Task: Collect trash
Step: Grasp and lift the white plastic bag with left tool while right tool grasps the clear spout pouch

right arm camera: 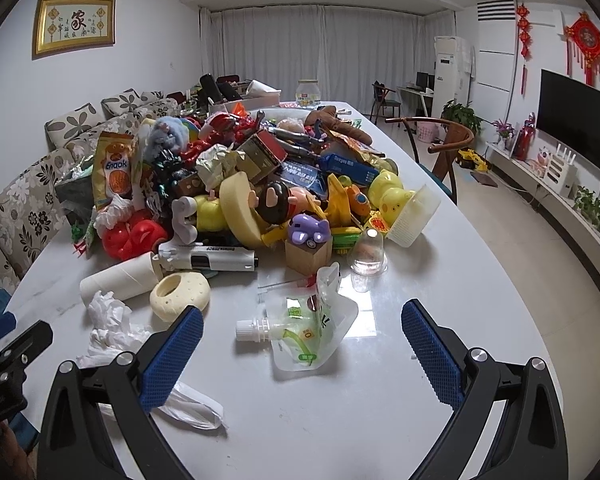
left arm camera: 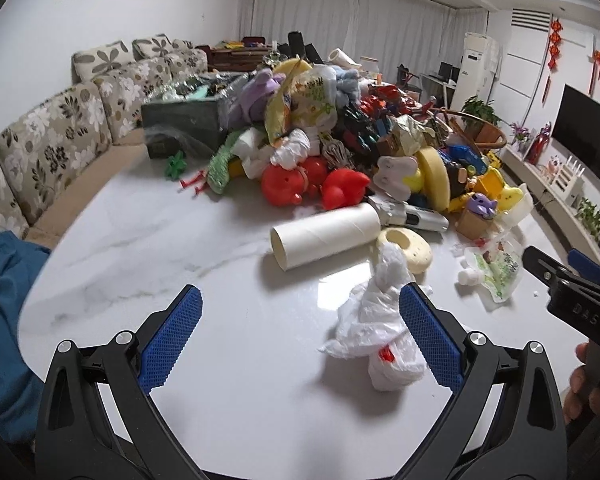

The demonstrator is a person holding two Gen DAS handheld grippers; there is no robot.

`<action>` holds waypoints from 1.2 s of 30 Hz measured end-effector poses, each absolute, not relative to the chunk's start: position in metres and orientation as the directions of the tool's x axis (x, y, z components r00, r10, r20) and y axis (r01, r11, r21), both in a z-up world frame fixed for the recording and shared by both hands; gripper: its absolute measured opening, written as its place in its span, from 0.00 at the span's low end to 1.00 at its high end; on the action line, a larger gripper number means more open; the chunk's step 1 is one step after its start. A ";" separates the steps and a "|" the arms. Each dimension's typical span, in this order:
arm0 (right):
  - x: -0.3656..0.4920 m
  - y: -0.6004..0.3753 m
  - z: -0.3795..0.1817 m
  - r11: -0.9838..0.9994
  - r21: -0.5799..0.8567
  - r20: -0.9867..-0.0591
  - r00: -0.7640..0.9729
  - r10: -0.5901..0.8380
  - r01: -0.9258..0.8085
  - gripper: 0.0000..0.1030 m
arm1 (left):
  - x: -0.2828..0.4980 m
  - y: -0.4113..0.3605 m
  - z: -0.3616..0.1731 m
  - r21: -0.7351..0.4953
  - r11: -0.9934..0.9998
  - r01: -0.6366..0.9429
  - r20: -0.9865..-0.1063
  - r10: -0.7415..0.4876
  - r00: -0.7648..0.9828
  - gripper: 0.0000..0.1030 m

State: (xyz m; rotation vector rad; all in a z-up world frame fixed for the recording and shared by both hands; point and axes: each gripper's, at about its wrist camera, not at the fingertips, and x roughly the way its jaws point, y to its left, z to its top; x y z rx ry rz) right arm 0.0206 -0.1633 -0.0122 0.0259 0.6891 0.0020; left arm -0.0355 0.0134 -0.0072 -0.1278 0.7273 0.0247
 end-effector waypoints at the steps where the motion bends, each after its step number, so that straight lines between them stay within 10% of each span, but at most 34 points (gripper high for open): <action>1: 0.021 -0.164 -0.013 1.000 0.026 -0.639 0.769 0.012 0.006 0.95 | -0.036 0.013 -0.009 -0.119 0.991 -0.065 -0.668 -0.031 0.743 0.94; 36: 0.033 -0.187 -0.031 0.995 0.093 -0.680 0.731 0.044 0.027 0.95 | -0.040 -0.018 -0.025 -0.052 0.999 -0.015 -0.673 -0.024 0.739 0.94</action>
